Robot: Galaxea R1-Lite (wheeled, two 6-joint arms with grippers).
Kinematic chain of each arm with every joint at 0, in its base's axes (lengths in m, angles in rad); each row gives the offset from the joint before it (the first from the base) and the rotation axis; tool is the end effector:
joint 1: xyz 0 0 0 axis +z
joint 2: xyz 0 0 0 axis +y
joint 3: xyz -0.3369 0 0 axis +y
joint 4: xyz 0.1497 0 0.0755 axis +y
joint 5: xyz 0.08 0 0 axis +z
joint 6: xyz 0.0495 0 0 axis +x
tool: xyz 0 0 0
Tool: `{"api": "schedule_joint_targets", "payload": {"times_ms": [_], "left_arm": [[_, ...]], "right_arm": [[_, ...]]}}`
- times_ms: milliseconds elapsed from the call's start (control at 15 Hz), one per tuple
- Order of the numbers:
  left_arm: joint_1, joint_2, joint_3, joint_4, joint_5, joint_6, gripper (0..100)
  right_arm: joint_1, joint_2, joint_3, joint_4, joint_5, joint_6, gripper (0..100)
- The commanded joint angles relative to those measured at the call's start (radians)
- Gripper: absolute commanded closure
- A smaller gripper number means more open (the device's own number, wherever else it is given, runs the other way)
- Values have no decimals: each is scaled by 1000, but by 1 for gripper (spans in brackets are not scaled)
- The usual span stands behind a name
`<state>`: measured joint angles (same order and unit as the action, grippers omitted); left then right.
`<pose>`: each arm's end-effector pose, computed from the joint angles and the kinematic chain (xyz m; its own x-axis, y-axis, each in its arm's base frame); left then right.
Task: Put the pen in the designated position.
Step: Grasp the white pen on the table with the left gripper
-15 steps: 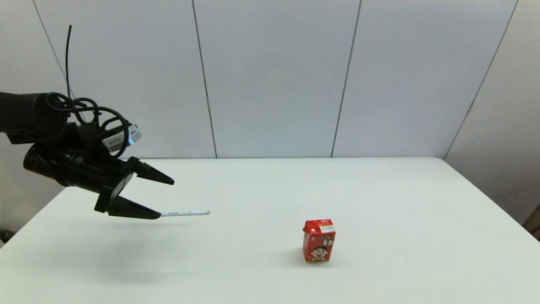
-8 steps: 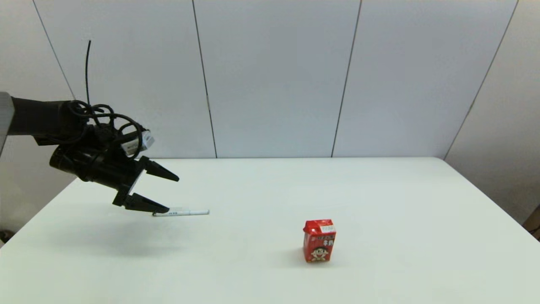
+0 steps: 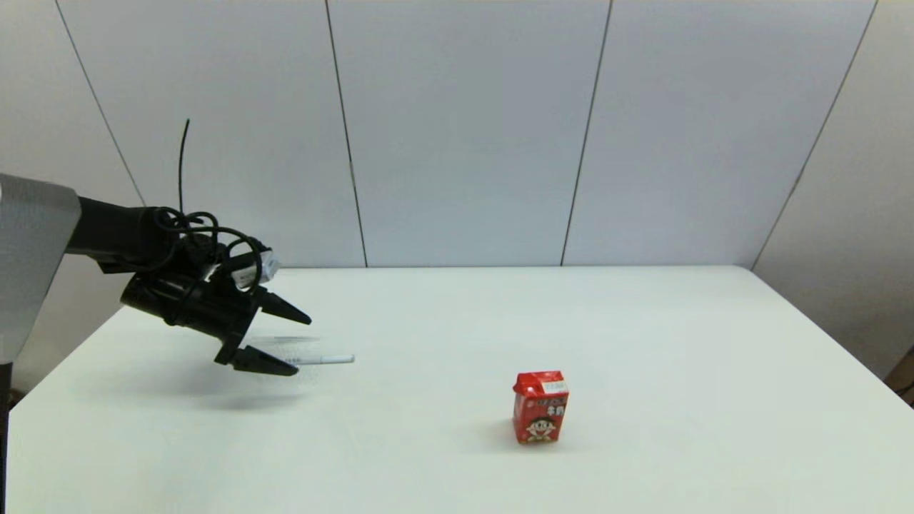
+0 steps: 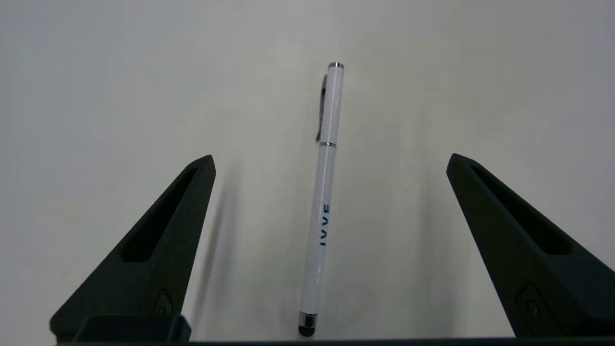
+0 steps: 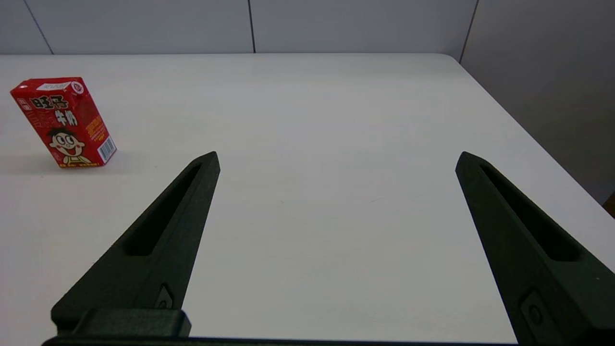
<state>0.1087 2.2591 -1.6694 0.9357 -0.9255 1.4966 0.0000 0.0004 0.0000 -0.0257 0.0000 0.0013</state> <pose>0.3874 0.0025 0.1300 0.1138 -0.7912 -0.6008 0.9882 0.1527 -0.0139 -0.0577 0.0000 0.0789 0.9997 0.0000 0.0253 0.0000 1.0000 0.0013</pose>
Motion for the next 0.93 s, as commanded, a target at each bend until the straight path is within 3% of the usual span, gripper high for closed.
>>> {"api": "schedule_joint_targets", "payload": {"times_ms": [67,467,933], "left_arm": [[6,-10,79,-63,8,1,0],[9,-12,181,-212,43,-7,0],[8,-12,192,-213,42,-7,0]], "right_arm": [[0,0,12,0,0,0,0],[0,0,12,0,0,0,0],[0,0,12,0,0,0,0]]}}
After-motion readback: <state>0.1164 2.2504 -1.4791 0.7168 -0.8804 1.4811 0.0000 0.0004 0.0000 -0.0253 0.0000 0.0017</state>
